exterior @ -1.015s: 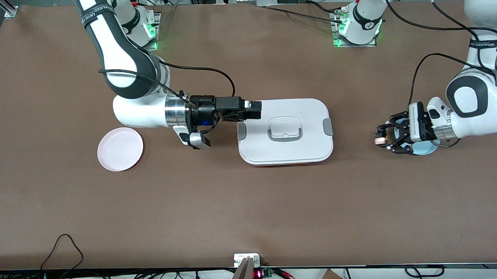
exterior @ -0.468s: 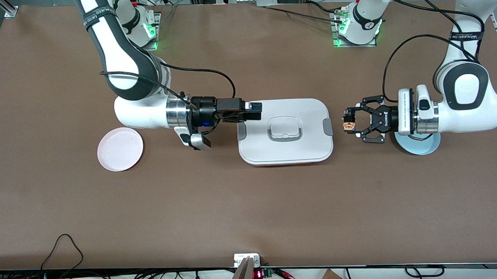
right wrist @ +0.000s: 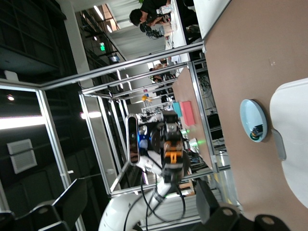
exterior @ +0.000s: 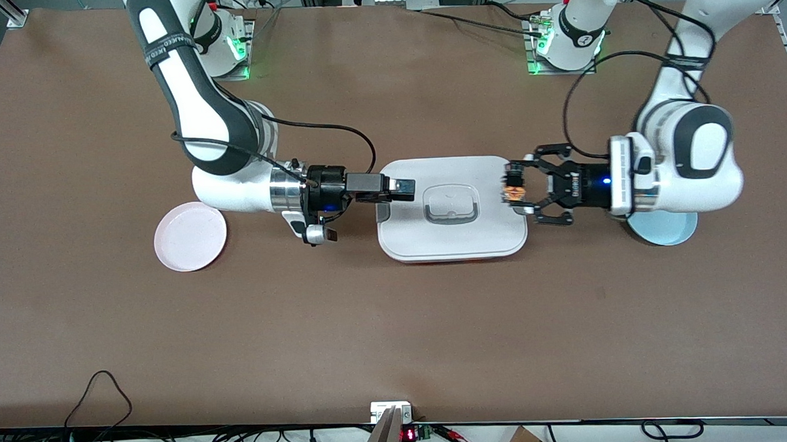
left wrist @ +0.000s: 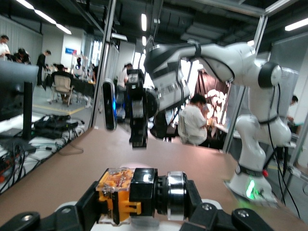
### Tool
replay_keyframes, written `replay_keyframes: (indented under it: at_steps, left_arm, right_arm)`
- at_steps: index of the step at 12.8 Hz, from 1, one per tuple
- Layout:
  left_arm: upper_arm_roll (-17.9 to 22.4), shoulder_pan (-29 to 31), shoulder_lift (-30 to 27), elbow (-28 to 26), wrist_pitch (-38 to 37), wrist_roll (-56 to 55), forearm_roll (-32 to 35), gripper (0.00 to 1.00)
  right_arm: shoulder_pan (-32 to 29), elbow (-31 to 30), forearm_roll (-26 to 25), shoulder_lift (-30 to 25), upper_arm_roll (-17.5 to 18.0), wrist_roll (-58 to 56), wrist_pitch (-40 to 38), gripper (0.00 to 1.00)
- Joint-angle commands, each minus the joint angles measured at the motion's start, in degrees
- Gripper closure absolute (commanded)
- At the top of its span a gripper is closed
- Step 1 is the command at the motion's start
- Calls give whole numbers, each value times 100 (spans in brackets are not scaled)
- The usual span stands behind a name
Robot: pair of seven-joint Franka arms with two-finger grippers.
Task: Transfer orange switch to right arm and place
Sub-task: 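Bring the orange switch to the right gripper and grasp it there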
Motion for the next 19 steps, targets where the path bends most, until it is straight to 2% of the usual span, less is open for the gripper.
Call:
replay_keyframes:
  at_steps: [1,5,8,11,12,15,18,19]
  left_arm:
    - [-421,-136,-1,21,635,-177,-668,100]
    - [-984,-321,16,74,1752,-195,-1169,100]
    - [-1100,-488,43,232,2245,-204,-1390,100]
    - [-1144,-550,52,232,2282,-204,-1549,100]
    - [-1144,-550,52,232,2282,-204,-1549,100]
    - [-1144,-550,52,241,2282,-213,-1549,100]
    - [-1144,-550,52,276,2282,-213,-1549,100]
    - [-1144,-550,60,276,2282,-204,-1558,100]
  right_arm:
    - [-5,129,155,-1,-18,16,-29,0]
    - [65,129,137,7,-18,-2,-29,1]
    - [117,129,137,69,-18,-63,-29,2]
    - [179,121,111,130,-18,-37,-29,5]
    - [179,121,59,139,-18,-37,-20,9]
    - [144,121,-56,148,-18,-37,-29,34]
    - [118,112,-56,165,-18,-20,-46,42]
    - [118,112,-56,166,-18,-20,-38,48]
